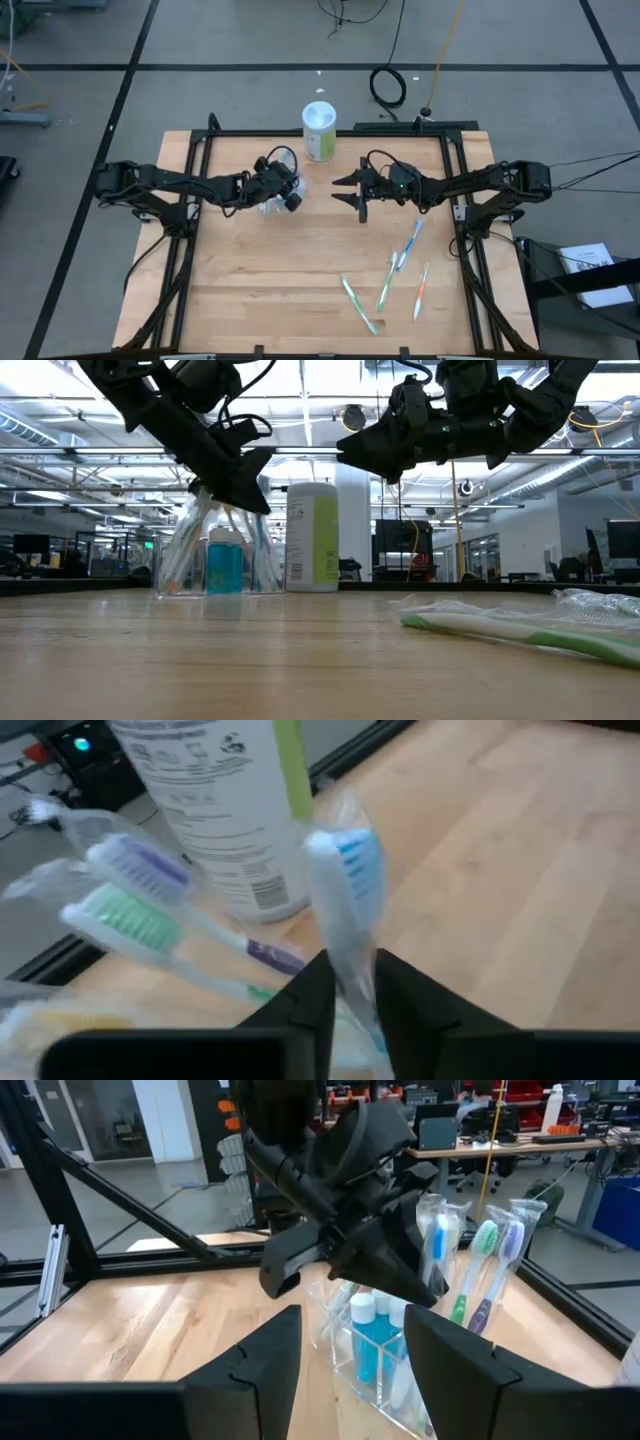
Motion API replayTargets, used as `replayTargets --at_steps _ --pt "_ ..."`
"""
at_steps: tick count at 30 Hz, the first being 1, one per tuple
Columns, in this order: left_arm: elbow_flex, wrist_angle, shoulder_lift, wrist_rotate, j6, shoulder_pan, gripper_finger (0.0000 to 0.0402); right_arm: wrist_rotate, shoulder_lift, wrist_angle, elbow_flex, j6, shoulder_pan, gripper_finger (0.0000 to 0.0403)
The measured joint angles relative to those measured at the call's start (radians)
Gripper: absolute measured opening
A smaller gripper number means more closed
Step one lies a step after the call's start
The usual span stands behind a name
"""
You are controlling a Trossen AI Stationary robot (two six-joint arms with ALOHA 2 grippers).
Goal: Pick & Place toothbrushing station
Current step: Put the blue toothbrush into the transparent organizer, then put the green toothbrush into the transparent organizer
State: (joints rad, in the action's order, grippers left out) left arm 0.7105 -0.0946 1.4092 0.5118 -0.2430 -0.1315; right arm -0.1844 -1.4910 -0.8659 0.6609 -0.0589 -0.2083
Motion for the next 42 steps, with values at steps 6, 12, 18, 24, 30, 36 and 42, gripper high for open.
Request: replayTargets --at_steps 6,12,18,24,30,36,42 --pt "0.0 -0.005 -0.006 -0.013 0.003 0.005 0.0143 -0.003 0.0 0.047 0.0 -0.005 0.001 0.0169" --pt "0.0 0.011 -0.101 0.005 0.001 0.016 0.0175 0.003 -0.001 0.243 0.038 0.077 0.065 0.0169" --pt "0.0 0.045 -0.217 0.016 0.002 0.041 0.0177 0.083 -0.001 0.396 0.107 0.08 0.149 0.0169" --pt "0.002 0.079 -0.244 -0.006 -0.096 0.057 0.0177 0.107 -0.001 0.401 0.107 0.075 0.18 0.0169" --pt "0.0 0.121 -0.205 -0.022 -0.211 0.058 0.0177 0.109 -0.001 0.4 0.107 0.027 0.18 0.0169" --pt "0.001 0.055 -0.233 -0.017 -0.128 0.095 0.0177 0.107 -0.001 0.4 0.108 0.018 0.187 0.0169" --pt "0.002 -0.031 -0.283 -0.115 0.068 0.196 0.0177 0.105 -0.001 0.461 0.109 0.018 0.236 0.0169"
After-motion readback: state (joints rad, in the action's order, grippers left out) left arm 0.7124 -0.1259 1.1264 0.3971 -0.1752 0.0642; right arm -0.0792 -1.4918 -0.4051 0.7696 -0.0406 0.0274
